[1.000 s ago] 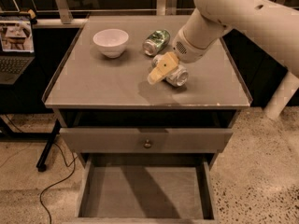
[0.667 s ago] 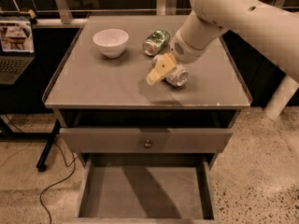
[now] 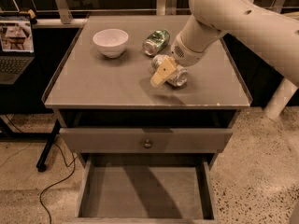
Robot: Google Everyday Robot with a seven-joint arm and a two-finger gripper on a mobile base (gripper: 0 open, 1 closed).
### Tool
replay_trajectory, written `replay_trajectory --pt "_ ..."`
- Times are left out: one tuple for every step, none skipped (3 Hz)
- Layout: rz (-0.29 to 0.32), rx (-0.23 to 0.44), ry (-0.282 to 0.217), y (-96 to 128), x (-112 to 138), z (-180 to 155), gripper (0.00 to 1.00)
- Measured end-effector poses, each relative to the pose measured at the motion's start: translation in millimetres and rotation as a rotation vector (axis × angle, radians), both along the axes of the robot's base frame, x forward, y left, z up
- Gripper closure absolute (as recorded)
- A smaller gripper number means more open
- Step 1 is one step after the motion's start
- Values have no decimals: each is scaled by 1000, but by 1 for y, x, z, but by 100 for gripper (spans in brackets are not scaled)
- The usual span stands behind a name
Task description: Place 7up can into middle drawer
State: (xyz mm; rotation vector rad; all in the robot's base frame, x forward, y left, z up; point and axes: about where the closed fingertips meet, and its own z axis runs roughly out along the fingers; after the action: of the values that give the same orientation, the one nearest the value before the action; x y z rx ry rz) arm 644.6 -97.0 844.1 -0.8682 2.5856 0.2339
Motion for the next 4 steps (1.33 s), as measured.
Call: replay_trajectory --pt "0 0 0 0 0 0 42" --pt "0 0 0 0 0 0 65" --pt "0 0 0 0 0 0 88" --pt "0 0 0 0 0 0 100"
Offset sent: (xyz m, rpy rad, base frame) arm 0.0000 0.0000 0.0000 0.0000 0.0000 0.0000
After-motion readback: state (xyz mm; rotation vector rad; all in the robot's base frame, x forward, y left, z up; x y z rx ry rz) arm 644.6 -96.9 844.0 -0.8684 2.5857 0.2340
